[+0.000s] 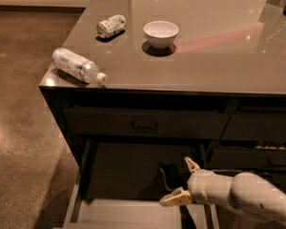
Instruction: Pick sponge from middle drawer and place on counter
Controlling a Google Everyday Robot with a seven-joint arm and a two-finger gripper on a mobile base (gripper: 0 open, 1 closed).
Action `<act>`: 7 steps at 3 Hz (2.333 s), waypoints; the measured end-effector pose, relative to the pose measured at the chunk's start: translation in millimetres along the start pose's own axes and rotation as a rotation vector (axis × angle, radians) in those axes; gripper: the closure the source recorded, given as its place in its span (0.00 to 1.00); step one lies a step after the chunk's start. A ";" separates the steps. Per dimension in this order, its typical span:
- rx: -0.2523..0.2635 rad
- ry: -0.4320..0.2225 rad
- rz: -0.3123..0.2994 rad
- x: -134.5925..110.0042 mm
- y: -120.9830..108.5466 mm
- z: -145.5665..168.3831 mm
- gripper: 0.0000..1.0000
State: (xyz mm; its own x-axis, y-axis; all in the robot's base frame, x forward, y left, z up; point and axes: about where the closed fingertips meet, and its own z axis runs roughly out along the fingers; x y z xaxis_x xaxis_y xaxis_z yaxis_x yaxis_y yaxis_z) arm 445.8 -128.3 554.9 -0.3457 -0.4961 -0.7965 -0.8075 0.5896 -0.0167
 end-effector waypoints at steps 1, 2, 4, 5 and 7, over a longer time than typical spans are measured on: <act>0.073 -0.013 0.008 6.2 -16.9 12.8 0.00; 0.076 -0.013 0.007 5.7 -17.5 12.5 0.00; 0.104 0.040 0.004 25.0 -46.0 54.3 0.00; 0.159 0.041 0.015 60.1 -80.1 94.3 0.00; 0.196 0.070 0.045 118.0 -110.9 140.4 0.00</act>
Offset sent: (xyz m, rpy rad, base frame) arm 0.0145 -0.0021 -0.0151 -0.0055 -0.0298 -0.0519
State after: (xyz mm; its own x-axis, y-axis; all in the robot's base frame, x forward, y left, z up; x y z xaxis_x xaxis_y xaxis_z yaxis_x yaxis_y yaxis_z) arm 561.6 -162.7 377.9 -0.4172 -0.5054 -0.7554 -0.6845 0.7214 -0.1047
